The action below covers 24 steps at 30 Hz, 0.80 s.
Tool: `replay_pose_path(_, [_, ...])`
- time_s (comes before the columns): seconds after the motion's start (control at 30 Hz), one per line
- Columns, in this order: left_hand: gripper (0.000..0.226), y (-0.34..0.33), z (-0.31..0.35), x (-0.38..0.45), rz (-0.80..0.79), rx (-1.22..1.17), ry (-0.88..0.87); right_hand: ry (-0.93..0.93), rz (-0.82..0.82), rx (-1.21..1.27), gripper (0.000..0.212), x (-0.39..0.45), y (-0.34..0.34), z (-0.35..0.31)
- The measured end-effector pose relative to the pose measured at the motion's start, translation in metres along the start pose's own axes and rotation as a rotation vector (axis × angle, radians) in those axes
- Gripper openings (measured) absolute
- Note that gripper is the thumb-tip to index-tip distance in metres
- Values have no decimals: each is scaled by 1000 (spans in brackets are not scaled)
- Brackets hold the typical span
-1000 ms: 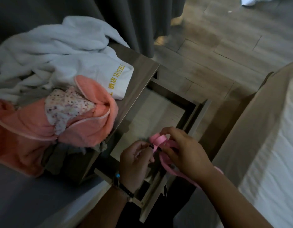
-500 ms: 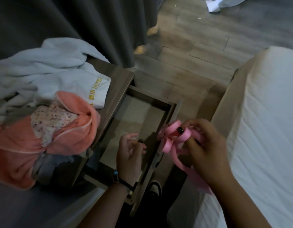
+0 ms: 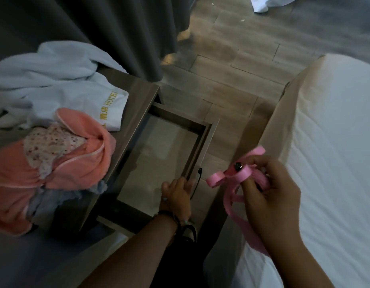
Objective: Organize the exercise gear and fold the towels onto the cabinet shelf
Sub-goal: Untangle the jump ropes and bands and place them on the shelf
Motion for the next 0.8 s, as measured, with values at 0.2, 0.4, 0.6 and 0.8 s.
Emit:
replay_pose_path(0.2, [46, 23, -19, -6, 66, 9, 84, -98, -204, 48, 25, -19, -39, 16])
replay_pose_path(0.4, [53, 40, -58, -5, 67, 103, 116, -54, -343, 40, 22, -26, -74, -5])
replay_pose_path(0.6, [41, 16, -111, -50, -469, 675, -74, -28, -426, 54, 21, -24, -98, -23])
replay_pose_path(0.8, [54, 26, -135, -77, -767, 945, -114, 7, -522, 91, 17, -26, -122, -37])
Point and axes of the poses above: each hand's wrist, its own x-axis towards the middle knuckle, its own y-axis out of the back of the hand, z = x × y, the point moved 5 cm from there along x, towards the middle knuckle, and after that the axes turned 15 degrees about -x, right-handed, at the moved point
